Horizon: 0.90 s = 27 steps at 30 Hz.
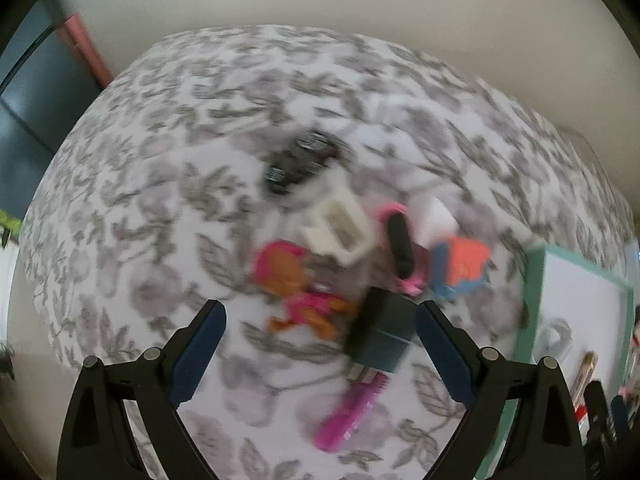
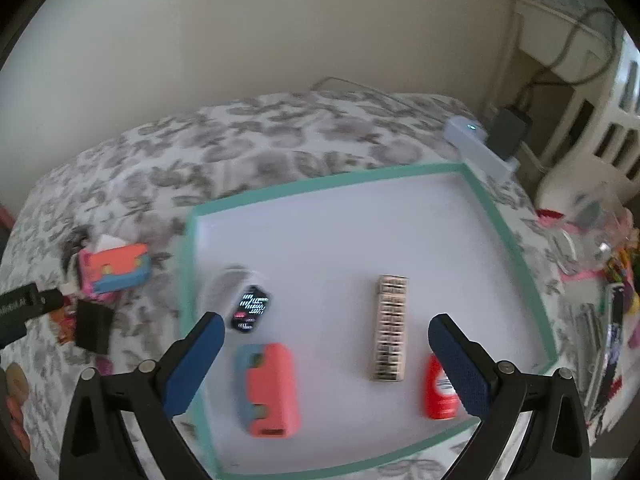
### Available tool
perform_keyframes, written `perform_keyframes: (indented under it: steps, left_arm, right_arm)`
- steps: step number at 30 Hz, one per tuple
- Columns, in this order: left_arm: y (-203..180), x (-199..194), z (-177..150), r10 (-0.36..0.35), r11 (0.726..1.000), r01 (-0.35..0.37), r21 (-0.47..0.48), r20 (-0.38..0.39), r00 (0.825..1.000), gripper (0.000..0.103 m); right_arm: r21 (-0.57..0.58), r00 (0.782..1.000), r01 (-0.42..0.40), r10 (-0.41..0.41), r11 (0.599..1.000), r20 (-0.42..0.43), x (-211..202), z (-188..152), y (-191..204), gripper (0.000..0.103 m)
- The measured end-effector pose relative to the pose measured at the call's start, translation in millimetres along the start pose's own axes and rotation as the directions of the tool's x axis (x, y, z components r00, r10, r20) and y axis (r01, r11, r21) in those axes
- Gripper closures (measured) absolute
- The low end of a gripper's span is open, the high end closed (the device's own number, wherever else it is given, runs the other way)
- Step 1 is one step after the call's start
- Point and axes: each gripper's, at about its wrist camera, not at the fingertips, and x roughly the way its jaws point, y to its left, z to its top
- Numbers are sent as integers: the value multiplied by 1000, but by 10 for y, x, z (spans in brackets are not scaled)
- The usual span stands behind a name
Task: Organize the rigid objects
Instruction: 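Withdraw both open grippers from the tray back over the pile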
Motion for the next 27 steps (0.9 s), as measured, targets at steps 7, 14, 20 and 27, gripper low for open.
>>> perform_keyframes:
  steps: [7,14,20,27]
  left_arm:
    - [509,-178,119,32,996,-28,-88,48,998,7]
    - [810,-185,159,60,990,-54,-131,50,997,7]
    - [808,76,121,53,992,-56,-109,-24,998,7]
    - [770,315,62,34,994,-43,-98,-95,995,7]
  right_arm:
    - [-116,993,-117,118,986,3,-70,-68,610,0]
    - [-211,978,-207,200,955,-54,6,-258,1192,0]
    - [-250,965,-257,232,934,-123,156,-450,1512,0]
    - [-290,948,-301,252,909,-194,328,-655,1774,0]
